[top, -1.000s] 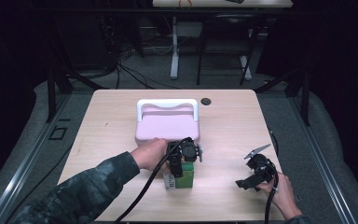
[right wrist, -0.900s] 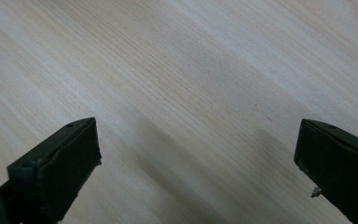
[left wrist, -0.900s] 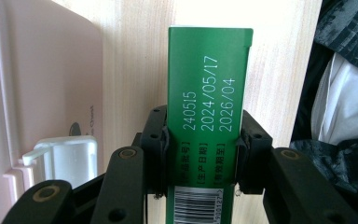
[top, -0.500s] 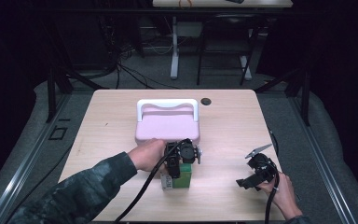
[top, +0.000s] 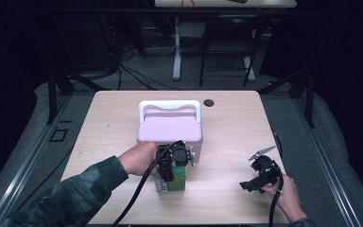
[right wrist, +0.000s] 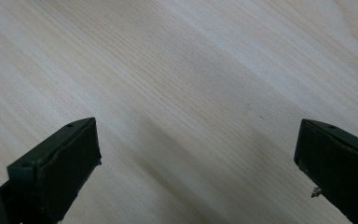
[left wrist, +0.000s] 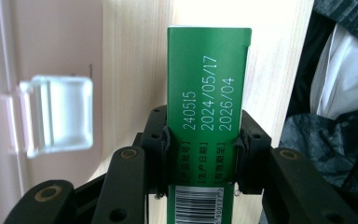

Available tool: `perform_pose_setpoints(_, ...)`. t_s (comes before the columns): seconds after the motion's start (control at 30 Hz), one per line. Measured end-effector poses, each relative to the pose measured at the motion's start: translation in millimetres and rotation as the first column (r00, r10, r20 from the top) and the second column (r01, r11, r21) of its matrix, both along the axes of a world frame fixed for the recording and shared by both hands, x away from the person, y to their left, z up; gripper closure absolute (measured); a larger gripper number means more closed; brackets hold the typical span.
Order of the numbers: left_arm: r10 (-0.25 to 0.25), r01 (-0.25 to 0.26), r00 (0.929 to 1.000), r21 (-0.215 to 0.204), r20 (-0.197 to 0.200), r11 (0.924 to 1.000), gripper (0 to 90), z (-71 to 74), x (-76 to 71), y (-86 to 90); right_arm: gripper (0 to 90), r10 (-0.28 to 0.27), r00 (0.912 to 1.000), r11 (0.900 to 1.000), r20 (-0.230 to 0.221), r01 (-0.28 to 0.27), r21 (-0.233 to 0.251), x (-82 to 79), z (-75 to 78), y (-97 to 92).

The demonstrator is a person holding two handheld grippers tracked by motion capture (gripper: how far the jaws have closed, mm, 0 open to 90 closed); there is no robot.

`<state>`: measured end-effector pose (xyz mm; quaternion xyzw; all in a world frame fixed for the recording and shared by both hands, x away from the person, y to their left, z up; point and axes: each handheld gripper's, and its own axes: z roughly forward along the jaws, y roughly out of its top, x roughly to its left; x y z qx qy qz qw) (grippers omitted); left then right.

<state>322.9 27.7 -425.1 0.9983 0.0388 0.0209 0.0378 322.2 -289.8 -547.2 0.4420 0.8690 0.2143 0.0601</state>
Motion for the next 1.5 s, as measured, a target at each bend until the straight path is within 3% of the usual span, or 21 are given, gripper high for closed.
perform_pose_setpoints(0.5, 0.082, -0.082, 0.9955, 0.001, 0.048, 0.9967, 63.2, 14.2, -2.9, 45.6, 0.0, -0.003, 1.0000, 1.0000, -0.004, 0.003, -0.007, 0.1, -0.6, -0.8)
perform_pose_setpoints(0.87, 0.162, -0.162, 0.9858, 0.014, 0.046, 0.9866, 63.2, 21.3, -2.0, 83.6, 0.0, -0.010, 0.9999, 0.9999, -0.001, 0.010, -0.002, -0.5, -0.7, -0.5)
perform_pose_setpoints(1.03, 0.205, -0.206, 0.9771, 0.005, 0.056, 0.9786, 63.3, 24.8, -0.7, 100.2, 0.0, -0.002, 1.0000, 0.9997, -0.005, 0.002, -0.024, 0.1, -0.4, -1.2)
perform_pose_setpoints(1.37, 0.280, -0.281, 0.9578, -0.006, 0.063, 0.9598, 63.3, 27.4, 1.1, 127.8, 0.0, -0.005, 1.0000, 0.9997, -0.001, 0.005, -0.022, -0.2, -0.8, -0.6)
perform_pose_setpoints(1.5, 0.328, -0.327, 0.9421, -0.031, 0.069, 0.9447, 63.3, 30.3, 2.7, 142.6, 0.0, -0.005, 1.0000, 0.9998, -0.003, 0.005, -0.021, 0.2, -0.9, -0.6)
